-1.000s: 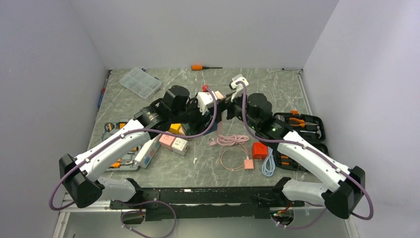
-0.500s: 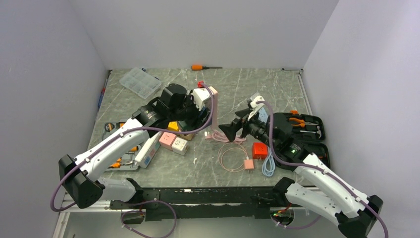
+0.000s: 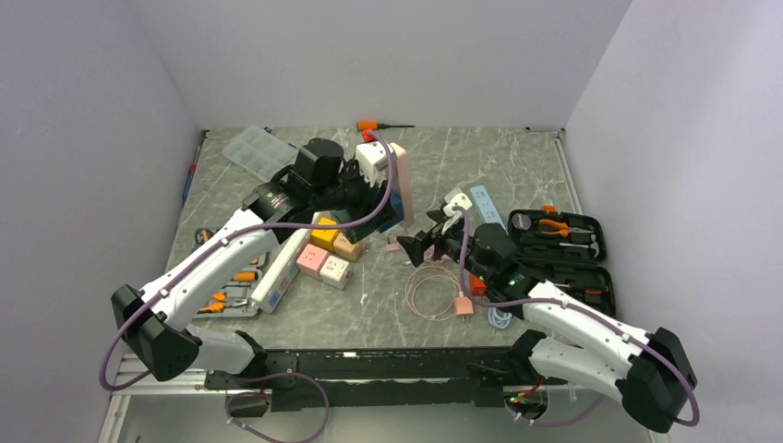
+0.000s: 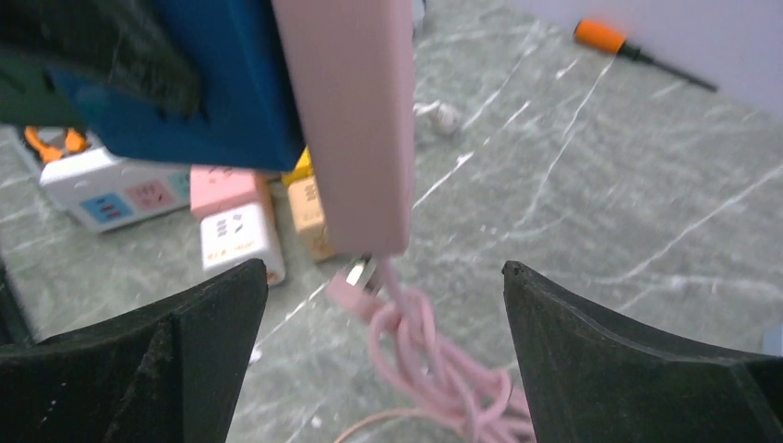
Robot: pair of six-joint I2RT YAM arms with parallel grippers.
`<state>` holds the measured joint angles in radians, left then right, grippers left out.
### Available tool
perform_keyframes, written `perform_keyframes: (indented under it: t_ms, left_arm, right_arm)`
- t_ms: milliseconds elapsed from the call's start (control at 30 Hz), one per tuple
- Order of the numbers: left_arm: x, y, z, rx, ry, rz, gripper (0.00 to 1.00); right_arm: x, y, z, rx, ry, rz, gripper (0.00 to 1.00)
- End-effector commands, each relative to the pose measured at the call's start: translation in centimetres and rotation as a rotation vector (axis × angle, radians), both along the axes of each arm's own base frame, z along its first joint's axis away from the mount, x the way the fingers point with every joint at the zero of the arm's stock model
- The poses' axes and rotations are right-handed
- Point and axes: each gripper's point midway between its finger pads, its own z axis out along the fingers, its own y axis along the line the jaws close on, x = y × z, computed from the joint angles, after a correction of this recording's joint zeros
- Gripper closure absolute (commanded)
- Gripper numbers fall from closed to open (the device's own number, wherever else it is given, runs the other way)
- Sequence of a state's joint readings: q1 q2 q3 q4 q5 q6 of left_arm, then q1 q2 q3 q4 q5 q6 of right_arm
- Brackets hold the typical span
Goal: Pull the plug off the socket
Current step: Remove the plug from the socket.
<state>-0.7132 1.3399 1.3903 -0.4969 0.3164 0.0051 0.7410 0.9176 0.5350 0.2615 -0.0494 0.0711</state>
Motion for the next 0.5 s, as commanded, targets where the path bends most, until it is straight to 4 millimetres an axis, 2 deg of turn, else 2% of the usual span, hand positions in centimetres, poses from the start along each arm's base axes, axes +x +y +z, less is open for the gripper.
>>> perform_keyframes:
  t_ms: [0, 200, 267, 467]
  left_arm:
    - [-0.4, -1.7, 6.7, -0.189, -0.087, -0.049, 1.00]
    - [-0.8, -1.8, 6.9, -0.206, -0.071, -0.054, 1.00]
    - [-0.9, -1.7, 7.1, -0.209, -0.071, -0.053, 1.00]
    - [-1.2, -1.6, 6.9, -0.212, -0.058, -0.059, 1.00]
  right_arm:
    - [2.0, 1.2, 5.9, 0.117, -0.236, -0.025, 0.00]
    - [3.7, 2.1, 5.3, 0.060, -0.271, -0.052, 0.07]
    - [4.0, 2.3, 5.2, 0.061, -0.271, -0.061, 0.12]
    - [3.7, 3.3, 6.9, 0.105, -0.301, -0.033, 0.33]
